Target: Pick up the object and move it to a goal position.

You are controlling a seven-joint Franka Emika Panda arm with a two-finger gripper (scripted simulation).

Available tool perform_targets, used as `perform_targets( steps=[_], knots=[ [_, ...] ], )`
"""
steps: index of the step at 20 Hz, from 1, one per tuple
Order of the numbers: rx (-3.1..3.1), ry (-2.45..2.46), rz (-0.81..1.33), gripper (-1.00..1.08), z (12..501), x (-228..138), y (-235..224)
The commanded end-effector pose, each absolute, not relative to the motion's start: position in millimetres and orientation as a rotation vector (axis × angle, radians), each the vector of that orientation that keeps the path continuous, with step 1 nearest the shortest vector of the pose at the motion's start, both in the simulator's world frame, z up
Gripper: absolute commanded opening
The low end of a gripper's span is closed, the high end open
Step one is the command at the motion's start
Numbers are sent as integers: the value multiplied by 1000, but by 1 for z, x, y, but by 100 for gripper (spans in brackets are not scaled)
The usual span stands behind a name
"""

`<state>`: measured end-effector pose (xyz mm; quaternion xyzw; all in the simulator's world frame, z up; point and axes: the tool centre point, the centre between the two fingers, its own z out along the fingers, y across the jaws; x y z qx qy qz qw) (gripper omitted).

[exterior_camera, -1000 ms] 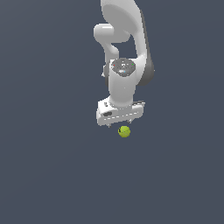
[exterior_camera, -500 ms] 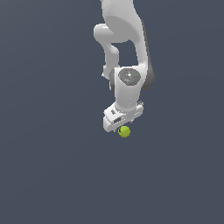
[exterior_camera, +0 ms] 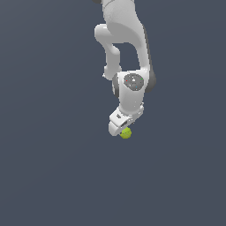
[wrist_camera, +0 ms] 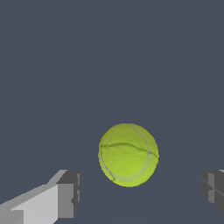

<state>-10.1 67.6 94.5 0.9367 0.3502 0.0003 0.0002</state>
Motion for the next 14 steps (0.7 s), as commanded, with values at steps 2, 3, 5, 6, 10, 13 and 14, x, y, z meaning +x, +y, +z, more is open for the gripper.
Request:
perform_targets(
  steps=[2,3,5,6,10,13,14],
  knots=[
    [2927,1140,0,100,92,-11,69],
    [2926,1144,0,100,91,-12,70],
    [2929,1137,0,100,92,-11,69],
    [2929,1137,0,100,91,-11,69],
    [2928,1139,0,100,82,-12,69],
    [2927,1141,0,100,68,-12,70],
    [2927,1142,0,100,62,-13,70]
  ],
)
